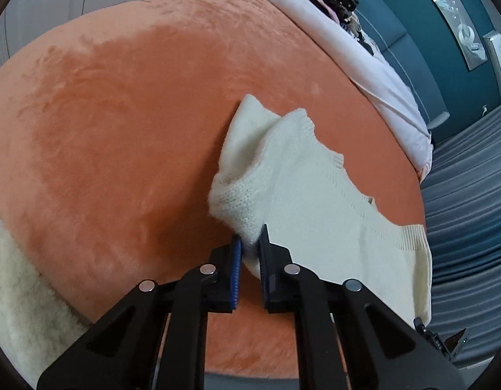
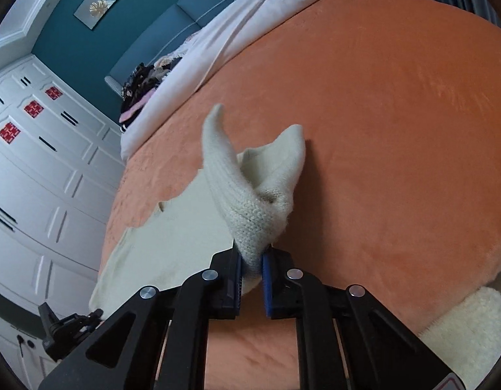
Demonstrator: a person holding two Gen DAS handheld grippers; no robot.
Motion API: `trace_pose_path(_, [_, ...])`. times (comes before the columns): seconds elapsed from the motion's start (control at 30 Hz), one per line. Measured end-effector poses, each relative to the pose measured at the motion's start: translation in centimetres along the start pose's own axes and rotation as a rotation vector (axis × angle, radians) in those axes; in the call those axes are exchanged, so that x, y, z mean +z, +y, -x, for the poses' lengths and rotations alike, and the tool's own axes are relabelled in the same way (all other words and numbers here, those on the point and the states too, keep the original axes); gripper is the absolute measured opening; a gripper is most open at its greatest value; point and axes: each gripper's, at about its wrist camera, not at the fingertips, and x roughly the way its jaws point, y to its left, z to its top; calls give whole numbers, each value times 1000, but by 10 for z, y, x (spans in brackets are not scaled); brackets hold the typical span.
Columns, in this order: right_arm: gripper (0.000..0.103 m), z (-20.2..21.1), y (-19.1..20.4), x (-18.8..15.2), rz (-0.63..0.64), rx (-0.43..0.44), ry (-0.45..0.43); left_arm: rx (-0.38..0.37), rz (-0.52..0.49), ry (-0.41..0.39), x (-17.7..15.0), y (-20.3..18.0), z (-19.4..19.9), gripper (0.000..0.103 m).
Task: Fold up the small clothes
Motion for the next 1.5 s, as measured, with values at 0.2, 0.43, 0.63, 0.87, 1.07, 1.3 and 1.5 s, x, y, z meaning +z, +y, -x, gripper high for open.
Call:
trace_pose_path(0.2, [15,-18,-31,-35,-29,-113,118,72,24,56,-34,31,-24,9])
trace_pose_path(0.43, [52,15,15,1,120,-185,-80,92,-73,19,-21,14,-18,15])
trace_pose_path(0.63, [53,-61,43,40,288,-258,-9,120,-43,24,-25,21,-29,23])
trace_pose_path(0.87, [4,-73,15,75,176,-240,-69,128,-58,22,-26,22,-32,28])
trace_pose_path(1.07, [6,-57,9,66,109,-285,-60,102,-16,1,-21,23,-34,46])
trace_pose_path(1.3, [7,-90,165,11,445,-35,91,1,83,-26,-16,26,-37,80])
trace_pose_path(1.5, [4,-198,201,-32,490,-135,283,-59,160,-36,-11,31,-42,92])
